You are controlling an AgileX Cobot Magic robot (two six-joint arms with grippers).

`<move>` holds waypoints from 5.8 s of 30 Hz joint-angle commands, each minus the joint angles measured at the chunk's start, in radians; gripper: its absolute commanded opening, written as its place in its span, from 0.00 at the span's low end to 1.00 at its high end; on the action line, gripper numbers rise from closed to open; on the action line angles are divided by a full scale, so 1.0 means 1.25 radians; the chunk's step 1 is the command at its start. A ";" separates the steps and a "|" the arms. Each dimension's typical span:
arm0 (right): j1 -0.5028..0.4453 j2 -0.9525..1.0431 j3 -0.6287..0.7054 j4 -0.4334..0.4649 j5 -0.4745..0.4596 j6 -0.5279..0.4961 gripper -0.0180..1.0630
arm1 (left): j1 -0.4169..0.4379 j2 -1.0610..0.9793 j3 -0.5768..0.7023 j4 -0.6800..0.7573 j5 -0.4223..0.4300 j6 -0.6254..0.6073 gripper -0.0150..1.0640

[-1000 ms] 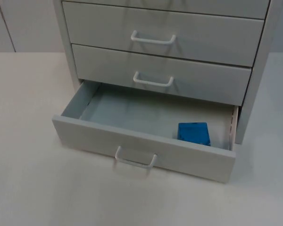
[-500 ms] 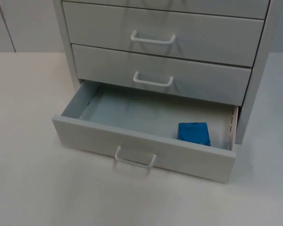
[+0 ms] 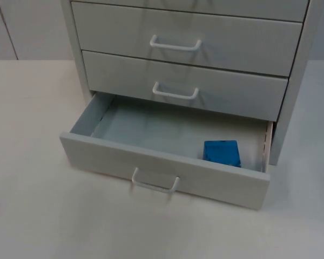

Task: Open the drawer with the left hand, place the block into the drawer with the right hand, then close the drawer with the left hand.

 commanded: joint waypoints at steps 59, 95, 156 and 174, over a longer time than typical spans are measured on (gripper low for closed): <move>0.052 -0.005 0.000 -0.046 -0.026 0.063 0.75 | -0.403 0.681 -0.109 0.514 -0.229 0.071 0.01; 0.052 -0.005 0.000 -0.063 -0.044 0.081 0.75 | -0.403 0.934 -0.131 0.848 -0.423 -0.107 0.01; 0.052 -0.005 0.010 -0.087 -0.075 0.084 0.75 | -0.261 1.268 -0.540 0.904 -0.468 -0.191 0.01; 0.052 -0.005 0.010 -0.093 -0.076 0.084 0.75 | -0.263 1.235 -0.445 0.902 -0.422 -0.234 0.01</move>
